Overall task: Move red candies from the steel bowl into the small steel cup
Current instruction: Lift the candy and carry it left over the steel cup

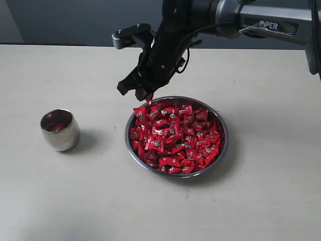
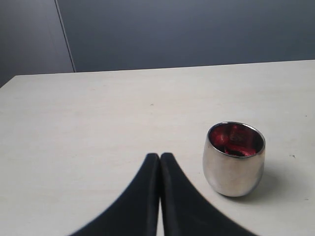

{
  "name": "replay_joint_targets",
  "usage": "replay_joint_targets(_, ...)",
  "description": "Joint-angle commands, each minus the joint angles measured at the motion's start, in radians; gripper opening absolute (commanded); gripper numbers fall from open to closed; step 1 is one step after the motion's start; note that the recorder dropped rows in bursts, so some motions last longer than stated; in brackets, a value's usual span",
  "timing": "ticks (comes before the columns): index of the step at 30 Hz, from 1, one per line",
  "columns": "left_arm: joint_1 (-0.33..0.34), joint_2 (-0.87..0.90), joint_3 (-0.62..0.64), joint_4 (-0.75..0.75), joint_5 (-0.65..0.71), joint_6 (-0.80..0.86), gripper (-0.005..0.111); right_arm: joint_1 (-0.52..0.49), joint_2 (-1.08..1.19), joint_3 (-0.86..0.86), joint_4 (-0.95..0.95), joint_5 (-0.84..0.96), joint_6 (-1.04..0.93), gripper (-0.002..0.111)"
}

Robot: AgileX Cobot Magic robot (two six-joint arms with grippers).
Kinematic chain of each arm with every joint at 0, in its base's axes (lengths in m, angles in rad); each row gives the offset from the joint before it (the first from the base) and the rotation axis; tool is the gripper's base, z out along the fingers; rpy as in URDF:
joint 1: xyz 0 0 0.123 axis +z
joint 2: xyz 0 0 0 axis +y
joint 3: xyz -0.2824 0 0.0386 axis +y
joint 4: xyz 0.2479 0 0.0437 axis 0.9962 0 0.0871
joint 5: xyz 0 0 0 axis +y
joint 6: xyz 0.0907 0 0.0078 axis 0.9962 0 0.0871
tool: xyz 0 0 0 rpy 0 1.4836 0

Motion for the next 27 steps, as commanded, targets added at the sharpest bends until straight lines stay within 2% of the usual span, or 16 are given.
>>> replay_joint_targets(1, 0.001, -0.004, 0.004, -0.002, -0.002, -0.002, 0.000, 0.012, -0.001, -0.089, 0.033, -0.006, -0.015, 0.007)
replay_joint_targets(8, 0.001, -0.004, 0.004, -0.002, -0.002, -0.002, 0.000, 0.048, 0.070, -0.235, 0.082, 0.029, -0.015, 0.007)
replay_joint_targets(17, 0.001, -0.004, 0.004, -0.002, -0.002, -0.002, 0.000, 0.144, 0.174, -0.370, 0.082, 0.032, -0.015, 0.007)
replay_joint_targets(27, 0.001, -0.004, 0.004, -0.002, -0.002, -0.002, 0.000, 0.181, 0.217, -0.436, 0.165, -0.024, -0.015, 0.007)
